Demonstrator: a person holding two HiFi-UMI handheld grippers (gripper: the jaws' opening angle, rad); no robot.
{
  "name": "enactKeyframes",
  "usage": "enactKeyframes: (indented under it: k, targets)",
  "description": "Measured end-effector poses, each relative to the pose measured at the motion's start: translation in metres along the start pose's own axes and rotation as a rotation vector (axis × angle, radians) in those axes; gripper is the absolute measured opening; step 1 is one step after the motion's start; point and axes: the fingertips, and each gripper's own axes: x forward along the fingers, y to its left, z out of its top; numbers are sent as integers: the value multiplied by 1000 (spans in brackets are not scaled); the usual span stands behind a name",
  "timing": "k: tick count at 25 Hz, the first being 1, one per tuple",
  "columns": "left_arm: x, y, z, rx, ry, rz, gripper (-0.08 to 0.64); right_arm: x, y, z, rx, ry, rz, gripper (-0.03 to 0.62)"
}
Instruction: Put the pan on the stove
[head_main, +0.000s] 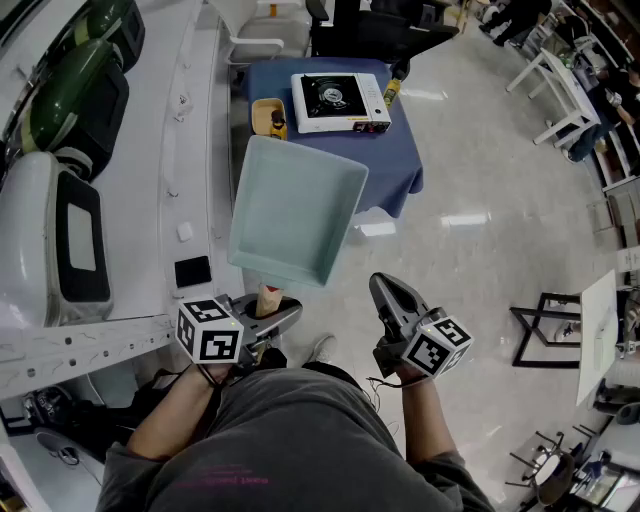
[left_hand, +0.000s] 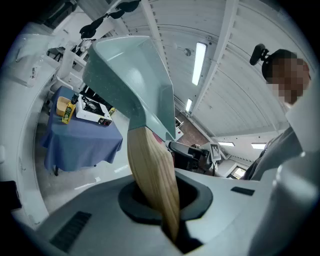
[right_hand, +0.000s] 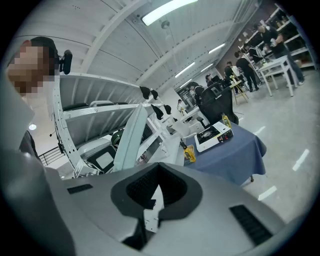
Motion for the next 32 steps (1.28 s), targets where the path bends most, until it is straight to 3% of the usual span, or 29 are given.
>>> enactKeyframes:
  k: [14, 32]
  targets:
    - [9, -17, -5, 12, -14, 36, 23, -23, -5, 6, 6, -10, 28, 3]
    - [66, -63, -16, -37, -106, 76, 23, -119, -76, 17, 46, -49, 38, 3]
